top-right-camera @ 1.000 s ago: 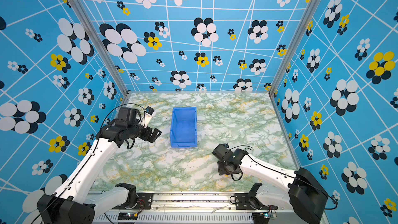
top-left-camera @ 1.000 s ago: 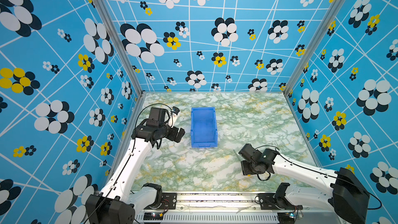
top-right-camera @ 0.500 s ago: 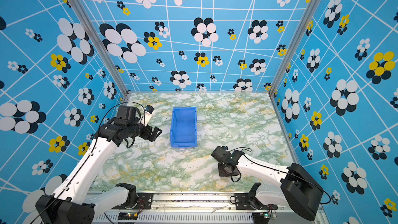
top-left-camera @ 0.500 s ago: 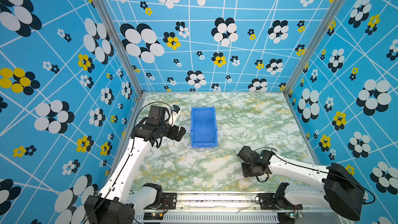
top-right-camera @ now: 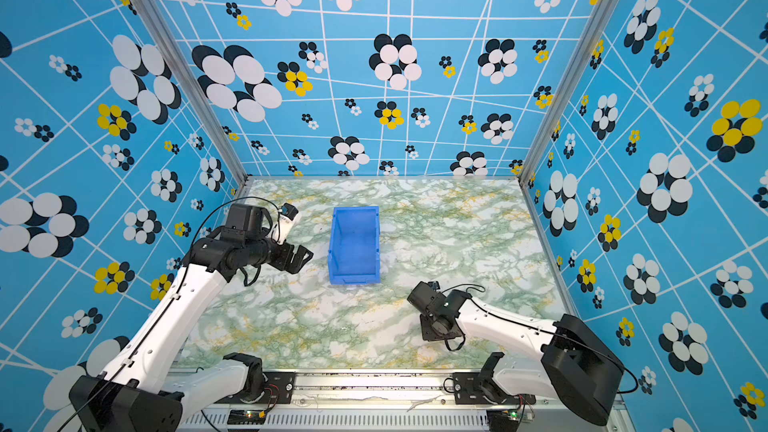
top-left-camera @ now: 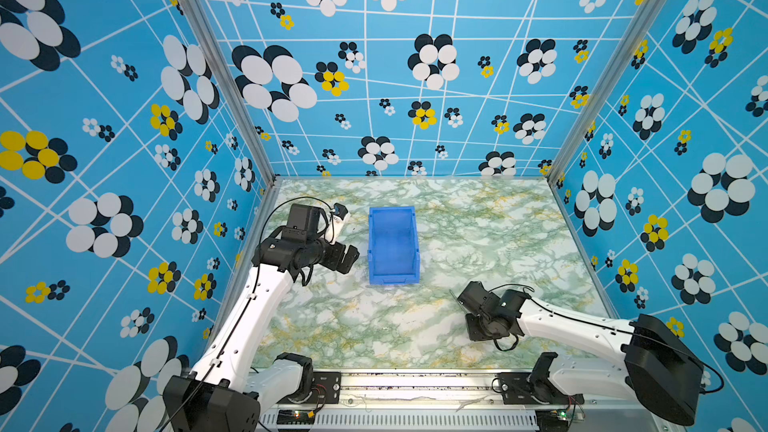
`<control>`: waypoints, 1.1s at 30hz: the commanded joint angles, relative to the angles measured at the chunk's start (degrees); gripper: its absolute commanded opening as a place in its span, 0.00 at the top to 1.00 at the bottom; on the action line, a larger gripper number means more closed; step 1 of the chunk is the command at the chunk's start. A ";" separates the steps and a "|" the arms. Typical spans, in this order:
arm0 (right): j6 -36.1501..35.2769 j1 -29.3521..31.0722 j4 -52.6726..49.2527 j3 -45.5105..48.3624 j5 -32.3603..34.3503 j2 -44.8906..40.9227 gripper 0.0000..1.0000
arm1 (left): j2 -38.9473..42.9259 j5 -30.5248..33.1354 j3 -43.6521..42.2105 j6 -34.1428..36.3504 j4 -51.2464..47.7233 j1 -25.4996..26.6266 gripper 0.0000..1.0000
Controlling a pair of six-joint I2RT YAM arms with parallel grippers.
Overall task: Put the screwdriver in the bin
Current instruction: 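Close the right gripper on the yellow screwdriver handle, then lift the screwdriver with the right gripper and carry it over the blue bin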
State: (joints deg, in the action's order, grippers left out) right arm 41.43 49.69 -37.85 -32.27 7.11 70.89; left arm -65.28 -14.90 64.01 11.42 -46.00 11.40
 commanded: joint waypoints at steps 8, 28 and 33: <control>0.76 1.14 0.31 1.69 -1.05 0.09 0.83 | -1.39 -0.43 3.81 0.80 -2.51 0.64 0.01; -0.25 1.20 -2.67 -2.96 0.00 -5.50 0.87 | 1.70 1.15 -1.73 4.67 -1.86 3.53 0.01; -1.41 1.20 -4.03 -5.61 0.62 -4.59 0.88 | 1.73 0.74 -2.38 4.32 -1.64 3.63 0.01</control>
State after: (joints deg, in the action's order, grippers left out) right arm 41.12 50.50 -39.44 -35.48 6.92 66.26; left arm -64.53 -13.72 62.33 14.90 -47.75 14.68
